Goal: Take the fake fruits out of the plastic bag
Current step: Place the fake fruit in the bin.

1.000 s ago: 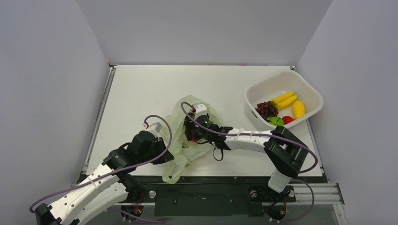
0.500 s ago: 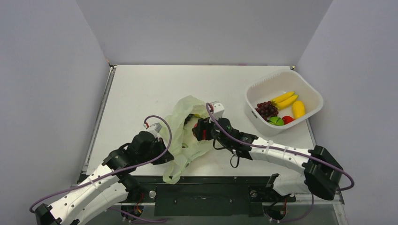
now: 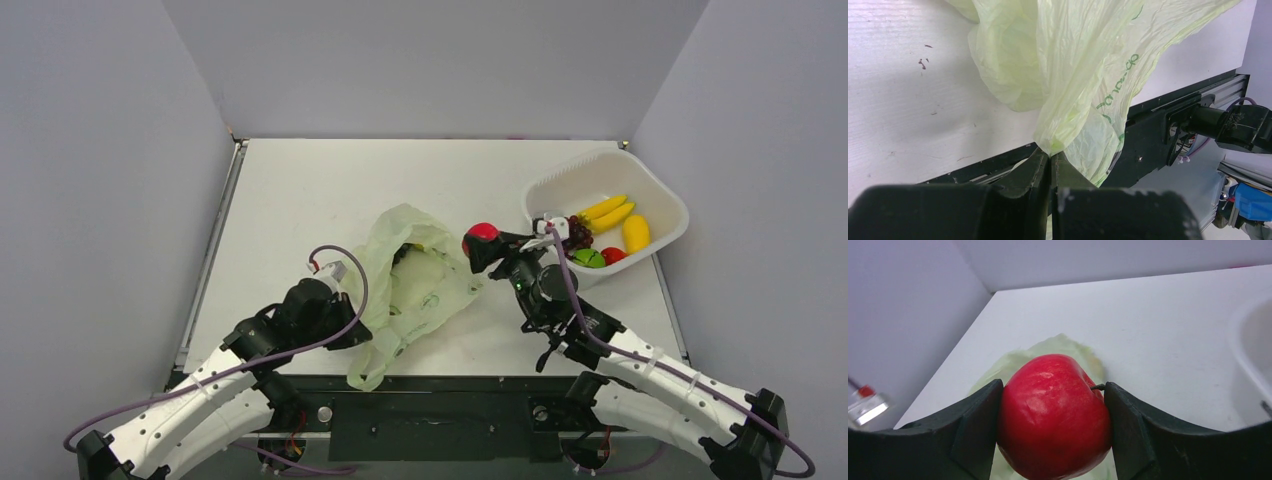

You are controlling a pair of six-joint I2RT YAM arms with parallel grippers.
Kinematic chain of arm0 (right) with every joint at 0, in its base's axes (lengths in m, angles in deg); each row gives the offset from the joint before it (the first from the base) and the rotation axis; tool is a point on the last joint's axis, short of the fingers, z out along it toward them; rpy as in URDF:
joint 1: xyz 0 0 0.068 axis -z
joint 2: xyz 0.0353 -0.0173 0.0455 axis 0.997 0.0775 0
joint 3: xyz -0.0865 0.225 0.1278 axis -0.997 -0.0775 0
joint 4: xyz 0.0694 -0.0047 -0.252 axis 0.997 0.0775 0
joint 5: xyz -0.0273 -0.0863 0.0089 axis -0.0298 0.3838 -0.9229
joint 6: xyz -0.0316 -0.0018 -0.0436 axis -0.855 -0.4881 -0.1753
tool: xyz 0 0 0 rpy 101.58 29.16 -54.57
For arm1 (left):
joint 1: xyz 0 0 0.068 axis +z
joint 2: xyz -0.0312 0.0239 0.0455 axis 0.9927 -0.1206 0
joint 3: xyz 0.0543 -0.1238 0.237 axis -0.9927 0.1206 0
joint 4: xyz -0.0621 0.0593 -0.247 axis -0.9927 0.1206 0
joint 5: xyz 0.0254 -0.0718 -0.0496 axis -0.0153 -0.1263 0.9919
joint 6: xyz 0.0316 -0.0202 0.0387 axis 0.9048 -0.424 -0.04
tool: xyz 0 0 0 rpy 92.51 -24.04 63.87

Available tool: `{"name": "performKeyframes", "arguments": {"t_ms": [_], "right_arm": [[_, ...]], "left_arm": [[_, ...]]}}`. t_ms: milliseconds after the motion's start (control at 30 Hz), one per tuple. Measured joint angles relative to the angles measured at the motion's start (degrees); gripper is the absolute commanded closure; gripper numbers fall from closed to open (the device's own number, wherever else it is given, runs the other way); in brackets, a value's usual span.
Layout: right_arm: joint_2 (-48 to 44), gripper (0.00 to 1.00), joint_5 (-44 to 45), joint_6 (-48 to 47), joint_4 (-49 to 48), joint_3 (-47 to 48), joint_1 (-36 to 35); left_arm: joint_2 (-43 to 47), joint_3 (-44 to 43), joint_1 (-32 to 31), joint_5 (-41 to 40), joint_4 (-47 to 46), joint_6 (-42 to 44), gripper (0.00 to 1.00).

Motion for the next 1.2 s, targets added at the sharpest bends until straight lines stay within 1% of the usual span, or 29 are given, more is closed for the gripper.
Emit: {"name": "performKeyframes", "arguments": {"t_ms": [133,267,333,467,600,767,900,1033,1100,1133,1167,1200], "right_arm": [[0.3,1.0,3.5,1.8,2.2,0.8,8.3],[2.6,1.0,4.5,5.3,6.3,2.4,21.0],[4.5,1.0,4.7,7.6,8.6,4.1,26.8],[10.0,1.0,4.5,10.6,13.2,9.5,34.8],[16.1,1.0,3.9,12.3,17.1,15.2,40.3],[25.1,1.0,0.4,12.9,22.3,22.4,45.4],[31.4,1.0,-2.3,12.8,26.5,26.7,47.6],[35.7,1.0,-4.6,12.2,30.0,29.3,48.0],[37.0,0.92,-4.7,12.2,30.9,29.7,48.0],[37.5,0.86,-4.7,12.1,31.5,29.7,48.0],[37.8,0.82,-4.7,12.0,31.9,29.7,48.0],[38.2,0.72,-4.6,12.0,32.4,29.7,48.0]], "left_arm": [[-0.5,0.1,0.0,0.0,-1.2,-0.1,1.0],[-2.3,0.1,0.0,0.0,-2.9,-0.5,1.0],[-3.2,0.1,0.0,0.0,-3.9,-0.6,1.0],[-4.4,0.2,0.0,0.2,-6.3,-1.3,1.0],[-4.8,0.9,0.0,0.4,-8.5,-1.7,1.0],[-3.5,2.6,0.0,0.5,-9.4,-2.2,1.0],[-1.4,3.7,0.0,0.4,-9.8,-3.0,1.0],[-1.0,3.8,0.0,0.4,-10.3,-3.0,1.0],[-1.2,3.8,0.0,0.4,-10.7,-3.0,1.0],[-1.5,3.8,0.0,0.4,-11.1,-3.0,1.0],[-1.8,3.8,0.0,0.5,-11.3,-3.0,1.0],[-2.1,3.8,0.0,0.5,-11.5,-3.0,1.0]]}}
